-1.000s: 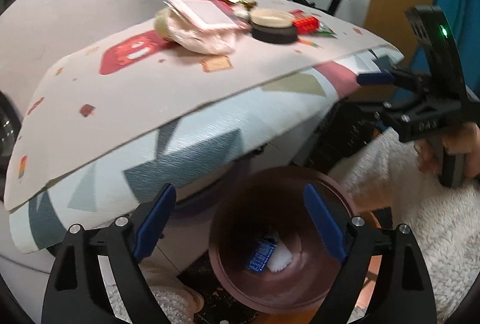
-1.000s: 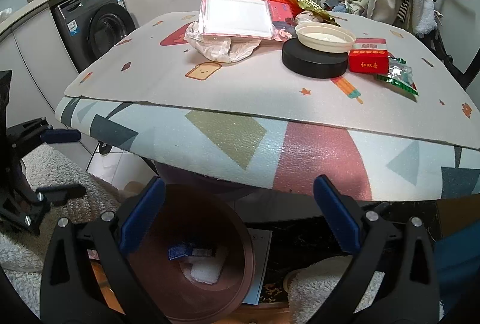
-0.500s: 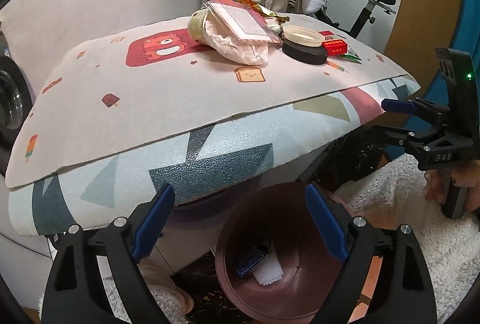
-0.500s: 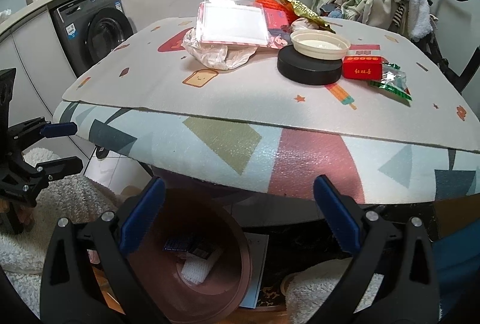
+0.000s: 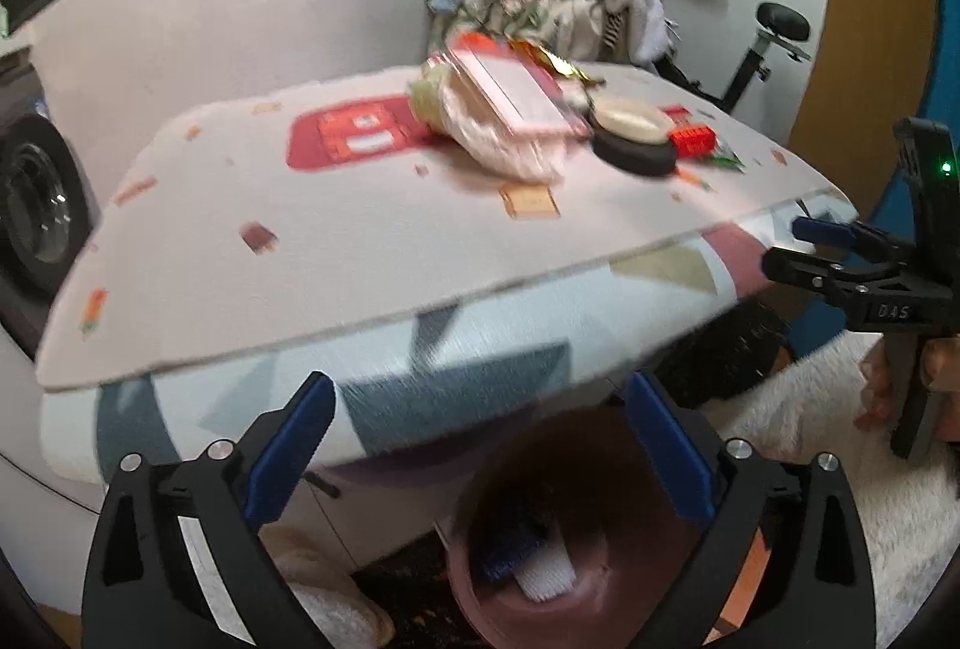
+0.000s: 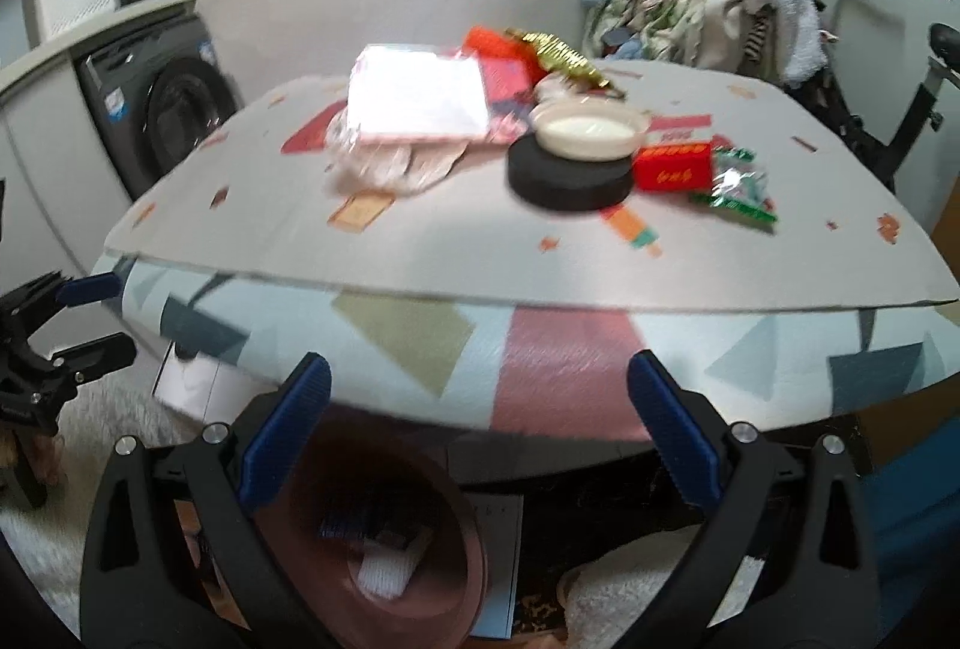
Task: Collect trash
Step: 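Move the right gripper to the white lid on the black tape roll and grasp it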
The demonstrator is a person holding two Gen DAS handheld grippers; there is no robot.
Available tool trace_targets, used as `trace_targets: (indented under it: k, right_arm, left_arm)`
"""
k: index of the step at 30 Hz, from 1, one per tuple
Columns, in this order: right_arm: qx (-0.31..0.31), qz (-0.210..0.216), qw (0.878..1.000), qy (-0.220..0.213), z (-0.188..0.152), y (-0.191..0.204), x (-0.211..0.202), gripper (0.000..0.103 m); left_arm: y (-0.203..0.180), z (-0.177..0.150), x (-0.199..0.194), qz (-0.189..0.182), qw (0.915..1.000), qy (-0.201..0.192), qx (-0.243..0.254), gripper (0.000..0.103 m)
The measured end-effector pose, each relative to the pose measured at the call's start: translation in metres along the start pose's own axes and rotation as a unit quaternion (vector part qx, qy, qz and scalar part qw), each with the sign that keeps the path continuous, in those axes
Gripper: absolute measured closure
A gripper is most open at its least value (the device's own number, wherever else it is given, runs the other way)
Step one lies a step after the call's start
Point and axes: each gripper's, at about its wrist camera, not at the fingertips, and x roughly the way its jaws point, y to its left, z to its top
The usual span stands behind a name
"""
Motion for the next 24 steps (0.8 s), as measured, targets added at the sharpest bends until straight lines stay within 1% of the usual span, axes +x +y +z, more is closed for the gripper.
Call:
trace_targets:
  k: [4, 6, 7, 9, 12, 14, 16, 17, 18, 21, 24]
  right_arm:
    - [-0.005, -0.033, 0.999, -0.008, 0.020, -0.008, 0.001, 0.006]
    - [0.000, -0.050, 0.999, -0.013, 0.035, -0.017, 0.006, 0.005]
    - [0.005, -0.047, 0.999, -0.011, 0.042, -0.022, 0.010, 0.005]
    - [0.010, -0.034, 0.999, -0.006, 0.055, -0.032, 0.020, 0.006]
    - [-0.003, -0.044, 0.999, -0.008, 0.071, -0.038, 0.034, 0.005]
    - [-0.018, -0.042, 0.999, 0.005, 0.083, -0.041, 0.048, 0.005]
    - [-0.024, -0.038, 0.999, 0.024, 0.093, -0.043, 0.062, 0.006]
    - [-0.030, -0.059, 0.997, 0.024, 0.100, -0.044, 0.070, 0.006]
    - [-0.032, -0.068, 0.997, 0.024, 0.104, -0.045, 0.075, 0.006]
    - [-0.026, -0.065, 0.997, 0.029, 0.120, -0.052, 0.095, 0.006]
    - [-0.021, -0.074, 0.997, 0.031, 0.135, -0.058, 0.114, 0.006]
  left_arm:
    - [0.005, 0.020, 0.001, 0.024, 0.9996, -0.011, 0.000, 0.006]
    - [0.012, 0.032, 0.000, 0.015, 0.9995, -0.023, -0.015, 0.006]
    - [0.016, 0.039, 0.001, 0.008, 0.9992, -0.030, -0.027, 0.006]
    - [0.023, 0.052, 0.004, 0.011, 0.9986, -0.033, -0.040, 0.006]
    - [0.034, 0.071, 0.013, 0.007, 0.9979, -0.028, -0.058, 0.006]
    - [0.041, 0.083, 0.021, 0.000, 0.9976, -0.019, -0.066, 0.006]
    - [0.046, 0.093, 0.028, 0.005, 0.9976, -0.012, -0.069, 0.006]
    - [0.047, 0.098, 0.032, 0.009, 0.9976, -0.009, -0.068, 0.006]
    - [0.049, 0.102, 0.035, 0.013, 0.9976, -0.006, -0.067, 0.006]
    - [0.055, 0.111, 0.045, 0.005, 0.9973, -0.001, -0.073, 0.006]
    - [0.059, 0.118, 0.052, 0.003, 0.9969, -0.003, -0.079, 0.006]
